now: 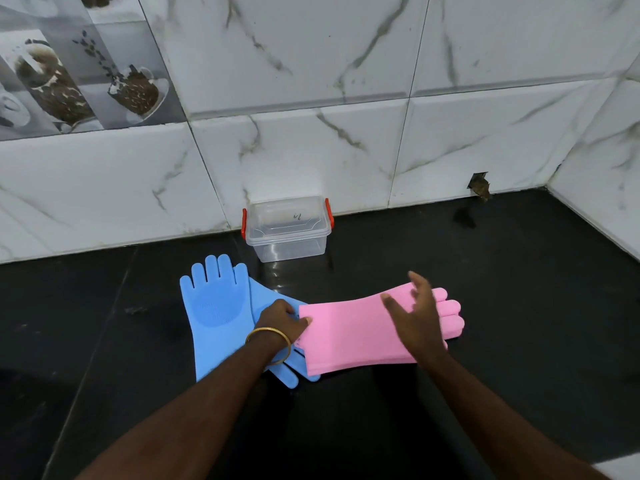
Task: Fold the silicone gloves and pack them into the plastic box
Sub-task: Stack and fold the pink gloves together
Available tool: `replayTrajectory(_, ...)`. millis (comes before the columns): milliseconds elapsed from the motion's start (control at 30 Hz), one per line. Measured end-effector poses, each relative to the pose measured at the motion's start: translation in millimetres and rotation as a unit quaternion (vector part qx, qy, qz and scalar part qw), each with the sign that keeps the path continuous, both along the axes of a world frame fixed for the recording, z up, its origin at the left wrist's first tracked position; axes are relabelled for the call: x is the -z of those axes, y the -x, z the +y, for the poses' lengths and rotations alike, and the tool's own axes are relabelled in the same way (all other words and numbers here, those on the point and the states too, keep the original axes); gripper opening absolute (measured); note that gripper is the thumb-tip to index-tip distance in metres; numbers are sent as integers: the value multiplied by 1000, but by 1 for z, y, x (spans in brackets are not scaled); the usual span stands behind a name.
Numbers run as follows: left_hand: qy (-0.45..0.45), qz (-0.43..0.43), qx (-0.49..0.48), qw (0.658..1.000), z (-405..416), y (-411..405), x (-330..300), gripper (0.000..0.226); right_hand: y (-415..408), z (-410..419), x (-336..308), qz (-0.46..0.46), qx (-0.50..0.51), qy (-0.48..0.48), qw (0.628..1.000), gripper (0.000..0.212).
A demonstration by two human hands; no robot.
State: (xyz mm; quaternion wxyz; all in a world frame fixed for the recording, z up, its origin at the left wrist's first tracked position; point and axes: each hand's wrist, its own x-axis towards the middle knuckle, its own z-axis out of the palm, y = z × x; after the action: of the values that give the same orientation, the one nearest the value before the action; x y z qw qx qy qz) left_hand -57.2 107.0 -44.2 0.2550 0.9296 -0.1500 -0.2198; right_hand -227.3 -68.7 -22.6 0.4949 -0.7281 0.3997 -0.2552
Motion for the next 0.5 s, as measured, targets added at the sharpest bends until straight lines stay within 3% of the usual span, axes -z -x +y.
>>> replayTrajectory(167,27,29,-57,998,-9,-4,0,42,-29,31,13,-53,-146,-48,987,71)
replayTrajectory(367,16,103,-25,994,-18,-4,-11,47,-46,40,38,-59,-145,-78,985,74)
replayTrajectory(500,82,108,-47,990,-31,8,-35,52,-44,35,45,-65,-137,-95,984,69)
